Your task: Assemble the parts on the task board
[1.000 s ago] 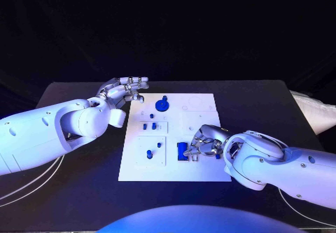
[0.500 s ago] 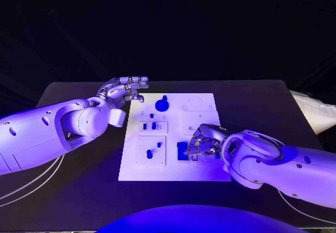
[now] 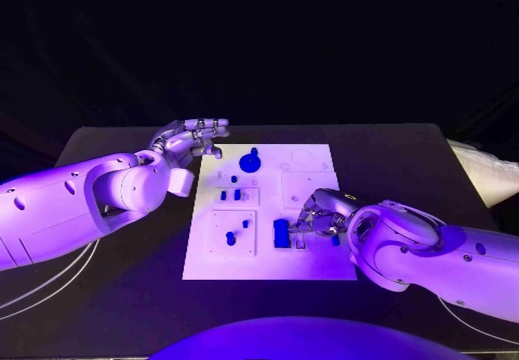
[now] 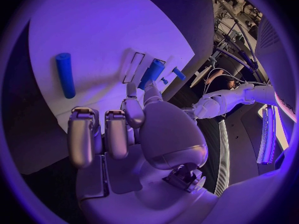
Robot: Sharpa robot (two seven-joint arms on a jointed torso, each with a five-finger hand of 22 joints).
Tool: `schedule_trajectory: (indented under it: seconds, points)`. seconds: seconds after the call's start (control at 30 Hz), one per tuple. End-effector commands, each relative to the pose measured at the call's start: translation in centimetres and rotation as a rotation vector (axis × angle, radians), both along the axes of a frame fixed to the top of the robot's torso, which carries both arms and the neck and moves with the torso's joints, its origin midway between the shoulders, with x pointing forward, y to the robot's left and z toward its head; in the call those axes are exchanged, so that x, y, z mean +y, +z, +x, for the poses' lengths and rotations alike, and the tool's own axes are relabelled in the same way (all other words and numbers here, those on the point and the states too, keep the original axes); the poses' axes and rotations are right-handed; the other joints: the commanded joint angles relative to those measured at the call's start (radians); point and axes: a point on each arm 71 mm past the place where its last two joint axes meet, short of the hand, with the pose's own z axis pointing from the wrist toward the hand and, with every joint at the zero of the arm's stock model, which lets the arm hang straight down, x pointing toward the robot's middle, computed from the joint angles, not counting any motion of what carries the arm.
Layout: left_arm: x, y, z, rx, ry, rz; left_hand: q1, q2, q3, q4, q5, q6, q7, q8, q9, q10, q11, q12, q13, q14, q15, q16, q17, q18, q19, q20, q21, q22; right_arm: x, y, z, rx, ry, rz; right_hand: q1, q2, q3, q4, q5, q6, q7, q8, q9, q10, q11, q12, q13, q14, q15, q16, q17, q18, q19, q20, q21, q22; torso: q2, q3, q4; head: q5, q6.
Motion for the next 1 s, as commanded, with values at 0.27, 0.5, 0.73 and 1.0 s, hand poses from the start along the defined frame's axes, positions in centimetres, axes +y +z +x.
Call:
schedule_trajectory:
  seconds: [0.27, 0.5, 0.73, 1.0]
  points:
    - [-0.1, 0.0, 0.0, -0.004, -0.013, -0.010, 0.004, 0.005, -0.005, -0.002, 0.007, -0.006, 0.000, 0.006, 0.001, -0.006, -0.002, 0.004, 0.002, -0.009, 0.001, 0.006, -0.001, 0.019, -0.002, 0.006, -0.004, -0.001, -2.4, 2.0, -0.3, -0.065, -0.034, 0.053, 0.026, -0.014, 0.017, -0.027, 0.026, -0.028, 0.015, -0.032, -0.009, 0.005, -0.004, -0.012, -0.005, 0.062, -0.001, 0.000, 0.033, -0.018, 0.005, -0.003, 0.006, 0.023, -0.001, 0.0003, -0.0022, -0.009, 0.003]
    - [-0.2, 0.0, 0.0, -0.004, -0.015, -0.011, 0.005, 0.006, -0.005, -0.003, 0.007, -0.007, 0.000, 0.007, 0.001, -0.008, -0.002, 0.006, 0.002, -0.009, 0.001, 0.006, -0.003, 0.019, -0.003, 0.006, -0.004, -0.001, -5.6, 2.5, -0.2, -0.064, -0.052, -0.057, 0.028, -0.013, 0.026, -0.034, 0.010, -0.041, 0.026, -0.057, -0.020, -0.012, 0.005, -0.052, -0.030, 0.061, 0.007, -0.002, 0.031, -0.018, 0.004, 0.004, 0.006, 0.024, 0.000, 0.0003, -0.0048, -0.018, 0.009]
    - [-0.2, 0.0, -0.1, -0.003, -0.018, -0.012, 0.005, 0.006, -0.005, -0.003, 0.007, -0.007, 0.000, 0.007, 0.001, -0.008, -0.002, 0.006, 0.002, -0.009, 0.001, 0.006, -0.003, 0.019, -0.003, 0.006, -0.004, -0.001, -7.0, 1.8, -0.5, -0.072, -0.041, -0.148, 0.011, -0.019, 0.025, -0.026, 0.006, -0.038, 0.030, -0.068, -0.024, -0.025, 0.010, -0.085, -0.051, 0.060, 0.011, -0.005, 0.026, -0.018, 0.003, 0.008, 0.006, 0.024, -0.002, 0.0018, -0.0101, -0.023, 0.012]
    - [-0.2, -0.2, -0.1, -0.001, -0.017, -0.011, 0.005, 0.006, -0.006, -0.003, 0.007, -0.007, 0.000, 0.008, 0.001, -0.008, -0.002, 0.007, 0.002, -0.010, 0.001, 0.006, -0.003, 0.019, -0.003, 0.006, -0.005, -0.001, -7.2, 0.9, -0.7, -0.063, -0.024, -0.202, -0.018, -0.030, 0.022, -0.005, 0.011, -0.023, 0.028, -0.073, -0.024, -0.024, 0.009, -0.094, -0.054, 0.059, 0.011, -0.008, 0.024, -0.018, 0.004, 0.010, 0.006, 0.026, -0.002, 0.0007, -0.0065, -0.028, 0.012]
